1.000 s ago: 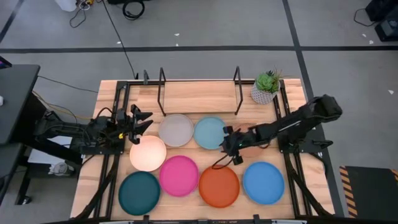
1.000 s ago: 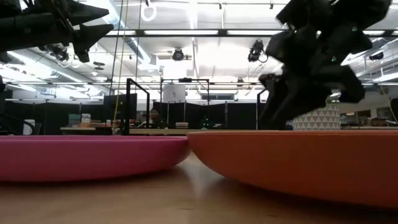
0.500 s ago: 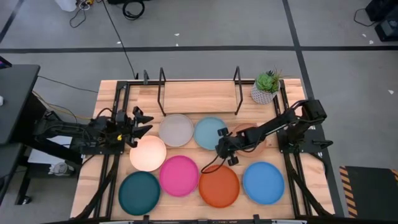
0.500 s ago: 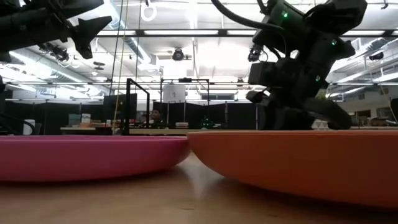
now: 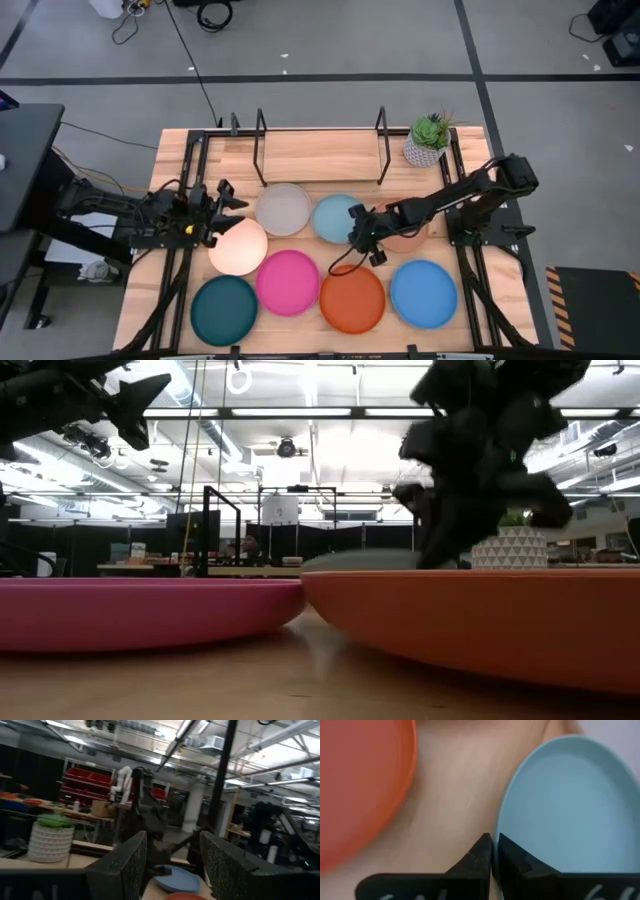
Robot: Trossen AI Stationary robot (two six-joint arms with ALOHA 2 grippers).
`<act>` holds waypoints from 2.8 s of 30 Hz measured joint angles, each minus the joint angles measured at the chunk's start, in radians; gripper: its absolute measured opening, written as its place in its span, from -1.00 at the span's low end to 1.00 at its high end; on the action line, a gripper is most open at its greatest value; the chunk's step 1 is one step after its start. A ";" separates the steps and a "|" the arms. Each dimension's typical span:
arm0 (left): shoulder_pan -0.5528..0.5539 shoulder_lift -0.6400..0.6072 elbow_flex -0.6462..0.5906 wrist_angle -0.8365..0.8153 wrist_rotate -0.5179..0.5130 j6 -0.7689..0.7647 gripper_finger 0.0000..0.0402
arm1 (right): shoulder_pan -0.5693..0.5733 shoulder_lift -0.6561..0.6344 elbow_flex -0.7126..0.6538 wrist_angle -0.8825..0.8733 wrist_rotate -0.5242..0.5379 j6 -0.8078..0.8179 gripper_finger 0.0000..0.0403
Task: Place and stack plates onto a shelf
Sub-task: Put the light blue plate on the shelf, then stack the gray plate on top of the light blue plate on the shelf
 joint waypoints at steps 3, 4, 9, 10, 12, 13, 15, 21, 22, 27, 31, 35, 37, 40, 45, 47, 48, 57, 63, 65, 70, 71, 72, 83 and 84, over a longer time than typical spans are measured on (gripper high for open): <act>-0.023 0.006 0.000 -0.003 0.000 0.003 -0.04 | 0.010 -0.052 0.038 -0.023 -0.006 -0.028 -0.92; -0.030 0.008 0.000 -0.003 0.000 0.003 -0.04 | 0.016 -0.065 0.049 -0.032 0.010 -0.042 -0.92; -0.043 0.024 0.000 -0.004 -0.013 -0.003 -0.04 | 0.002 -0.100 0.073 -0.060 0.116 -0.124 -0.88; -0.043 0.029 0.000 -0.003 -0.023 -0.003 -0.04 | -0.024 -0.099 0.073 -0.060 0.114 -0.131 -0.87; -0.042 0.034 0.000 -0.014 -0.031 -0.003 -0.04 | -0.085 -0.087 0.073 -0.062 0.101 -0.131 -0.87; -0.043 0.040 0.000 -0.015 -0.033 -0.002 -0.04 | -0.116 -0.078 0.073 -0.062 0.101 -0.130 -0.88; -0.043 0.047 0.000 -0.015 -0.044 0.009 -0.04 | -0.171 -0.067 0.073 -0.071 0.112 -0.131 -0.89; -0.042 0.064 0.000 -0.016 -0.066 0.075 -0.04 | -0.295 -0.015 0.073 -0.059 0.121 -0.151 -0.90; -0.042 0.064 0.000 -0.016 -0.067 0.076 -0.04 | -0.312 -0.006 0.072 -0.061 0.124 -0.156 -0.90; -0.042 0.063 0.000 -0.014 -0.070 0.078 -0.04 | -0.383 0.035 0.072 -0.058 0.130 -0.176 -0.90; -0.042 0.063 0.000 -0.016 -0.070 0.080 -0.04 | -0.435 0.036 0.072 -0.058 0.116 -0.179 -0.90; -0.042 0.063 0.000 -0.017 -0.070 0.097 -0.04 | -0.483 0.034 0.072 -0.058 0.090 -0.186 -0.90; -0.042 0.063 0.000 -0.017 -0.069 0.108 -0.04 | -0.506 0.034 0.072 -0.058 0.071 -0.187 -0.90; -0.042 0.063 0.000 -0.017 -0.069 0.111 -0.04 | -0.534 0.034 0.072 -0.056 0.065 -0.190 -0.89; -0.042 0.063 0.000 -0.018 -0.069 0.113 -0.04 | -0.561 0.034 0.072 -0.049 0.037 -0.197 -0.89; -0.042 0.063 0.000 -0.020 -0.069 0.113 -0.04 | -0.564 0.035 0.072 -0.043 0.030 -0.197 -0.89; -0.042 0.063 0.000 -0.022 -0.069 0.113 -0.04 | -0.565 0.035 0.072 -0.041 0.029 -0.197 -0.89; -0.041 0.063 0.000 -0.039 -0.069 0.110 -0.04 | -0.559 0.035 0.072 -0.035 0.000 -0.201 -0.88; -0.041 0.063 0.000 -0.039 -0.069 0.109 -0.04 | -0.559 0.036 0.072 -0.030 -0.001 -0.199 -0.87; -0.041 0.063 0.000 -0.039 -0.069 0.107 -0.04 | -0.558 0.036 0.072 -0.029 0.000 -0.194 -0.85; -0.041 0.063 0.000 -0.039 -0.069 0.102 -0.04 | -0.533 0.036 0.072 -0.030 0.049 -0.193 -0.73; -0.041 0.063 0.000 -0.039 -0.069 0.102 -0.04 | -0.526 0.036 0.072 -0.030 0.067 -0.193 -0.69; -0.041 0.063 0.000 -0.039 -0.069 0.101 -0.04 | -0.518 0.036 0.072 -0.030 0.082 -0.196 -0.66; -0.041 0.063 0.000 -0.038 -0.069 0.101 -0.04 | -0.425 0.035 0.119 -0.074 0.199 -0.182 -0.30; -0.041 0.063 0.000 -0.038 -0.069 0.101 -0.04 | -0.415 0.034 0.132 -0.085 0.201 -0.178 -0.29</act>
